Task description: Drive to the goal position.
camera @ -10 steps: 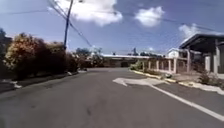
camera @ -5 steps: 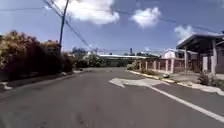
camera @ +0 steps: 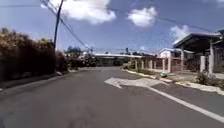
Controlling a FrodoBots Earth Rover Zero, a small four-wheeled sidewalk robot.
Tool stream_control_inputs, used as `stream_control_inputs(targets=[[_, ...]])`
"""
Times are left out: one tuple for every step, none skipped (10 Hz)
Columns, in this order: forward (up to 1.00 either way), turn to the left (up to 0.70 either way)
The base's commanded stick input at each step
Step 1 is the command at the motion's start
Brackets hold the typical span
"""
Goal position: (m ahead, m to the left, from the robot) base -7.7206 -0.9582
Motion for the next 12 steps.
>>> stream_control_inputs(targets=[[0.45,-0.15],[0.45,0.0],[0.45,0.0],[0.45,0.0],[0.45,0.0],[0.45,0.0],[0.45,0.0],[0.45,0.0],[0.45,0.0],[0.45,0.0],[0.45,0.0],[0.45,0.0]])
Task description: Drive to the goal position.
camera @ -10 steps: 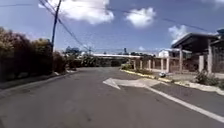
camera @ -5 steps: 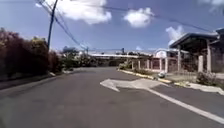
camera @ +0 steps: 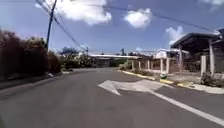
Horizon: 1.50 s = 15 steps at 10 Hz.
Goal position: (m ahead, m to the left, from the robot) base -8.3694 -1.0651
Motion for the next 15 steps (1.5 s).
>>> stream_control_inputs(targets=[[0.45,0.0],[0.45,0.0],[0.45,0.0],[0.45,0.0],[0.45,0.0],[0.45,0.0],[0.45,0.0],[0.02,0.0],[0.0,0.0],[0.0,0.0],[0.0,-0.13],[0.0,-0.45],[0.0,-0.45],[0.0,-0.45],[0.0,-0.45]])
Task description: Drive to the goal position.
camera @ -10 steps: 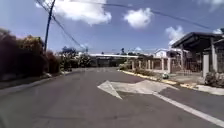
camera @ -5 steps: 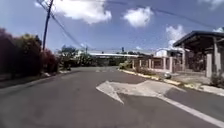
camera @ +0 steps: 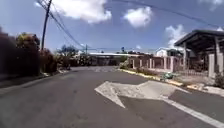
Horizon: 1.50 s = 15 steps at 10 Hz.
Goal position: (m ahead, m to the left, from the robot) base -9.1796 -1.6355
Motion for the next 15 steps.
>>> stream_control_inputs(targets=[[0.0,-0.45],[0.0,-0.45],[0.0,-0.45],[0.0,-0.45],[0.0,-0.45],[0.0,-0.45],[0.0,-0.45],[0.0,-0.45],[0.0,-0.45],[0.0,-0.45],[0.0,-0.45],[0.0,-0.45],[0.0,-0.45],[0.0,-0.45],[0.0,-0.45]])
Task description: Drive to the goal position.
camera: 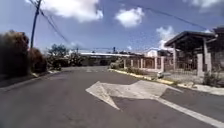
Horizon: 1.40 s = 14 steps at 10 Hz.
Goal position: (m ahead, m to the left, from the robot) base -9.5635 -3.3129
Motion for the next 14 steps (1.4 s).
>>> stream_control_inputs(targets=[[0.0,-0.45],[0.0,-0.45],[0.0,-0.45],[0.0,-0.45],[0.0,-0.45],[0.0,-0.45],[0.0,-0.45],[0.0,-0.45],[0.0,-0.45],[0.0,-0.45],[0.0,-0.45],[0.0,-0.45],[0.0,-0.45],[0.0,-0.45]])
